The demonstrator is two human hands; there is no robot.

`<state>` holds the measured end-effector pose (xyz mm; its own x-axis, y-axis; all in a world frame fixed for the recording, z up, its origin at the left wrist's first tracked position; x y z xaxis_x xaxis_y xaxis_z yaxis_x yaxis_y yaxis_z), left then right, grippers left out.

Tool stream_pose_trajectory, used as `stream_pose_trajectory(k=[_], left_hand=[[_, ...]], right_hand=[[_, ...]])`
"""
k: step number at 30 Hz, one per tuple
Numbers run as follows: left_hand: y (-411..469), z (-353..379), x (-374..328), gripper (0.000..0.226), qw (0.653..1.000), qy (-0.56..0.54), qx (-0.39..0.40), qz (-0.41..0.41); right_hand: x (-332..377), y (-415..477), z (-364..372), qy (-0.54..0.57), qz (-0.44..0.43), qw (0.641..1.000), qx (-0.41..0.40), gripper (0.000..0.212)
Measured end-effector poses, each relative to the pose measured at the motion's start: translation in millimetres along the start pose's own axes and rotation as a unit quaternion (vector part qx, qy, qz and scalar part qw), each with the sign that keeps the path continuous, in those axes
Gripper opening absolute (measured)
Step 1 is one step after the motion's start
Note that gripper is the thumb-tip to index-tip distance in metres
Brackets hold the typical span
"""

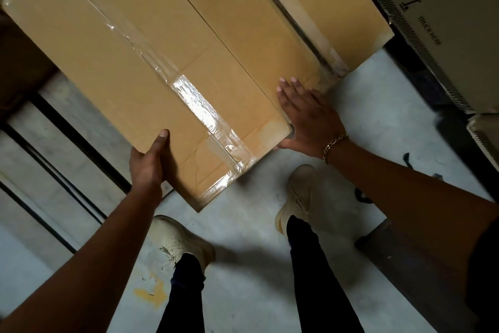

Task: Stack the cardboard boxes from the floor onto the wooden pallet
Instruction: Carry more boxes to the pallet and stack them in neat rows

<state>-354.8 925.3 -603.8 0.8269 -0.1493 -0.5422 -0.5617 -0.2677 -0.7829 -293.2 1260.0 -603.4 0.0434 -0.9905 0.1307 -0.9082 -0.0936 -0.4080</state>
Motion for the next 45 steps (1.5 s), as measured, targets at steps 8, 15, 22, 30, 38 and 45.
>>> stream_pose_trajectory(k=[8,15,22,30,38,45], left_hand=[[1,0,-8,0.068,1.0,0.005,-0.01,0.0],[7,-3,-12,0.07,1.0,0.005,-0.003,-0.004],[3,-1,-9,0.074,1.0,-0.006,0.003,-0.003],[8,-2,-7,0.066,1.0,0.0,-0.001,-0.007],[8,-1,-7,0.067,1.0,0.0,-0.009,0.0],[13,-4,-5,0.068,1.0,0.0,-0.002,0.004]], right_hand=[[1,5,0,-0.006,0.004,1.0,-0.028,0.117],[3,5,1,-0.016,0.01,0.999,-0.043,0.113],[-2,4,3,-0.013,0.015,0.999,-0.031,0.132],[-2,6,5,-0.02,0.013,0.999,-0.023,0.121],[-3,8,4,-0.026,0.015,0.999,-0.018,0.119],[-2,10,2,-0.022,0.013,1.0,-0.014,0.118]])
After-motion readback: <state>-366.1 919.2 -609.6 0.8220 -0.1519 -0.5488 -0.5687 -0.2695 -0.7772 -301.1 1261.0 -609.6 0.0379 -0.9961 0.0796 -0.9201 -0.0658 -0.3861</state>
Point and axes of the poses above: each hand's wrist, its own y-axis towards the middle knuckle, its own z-axis out of the palm, x = y × z, the point moved 2 cm from there along y, towards the middle knuckle, and after that the axes turned 7 degrees about x, right-handed, at the moved point
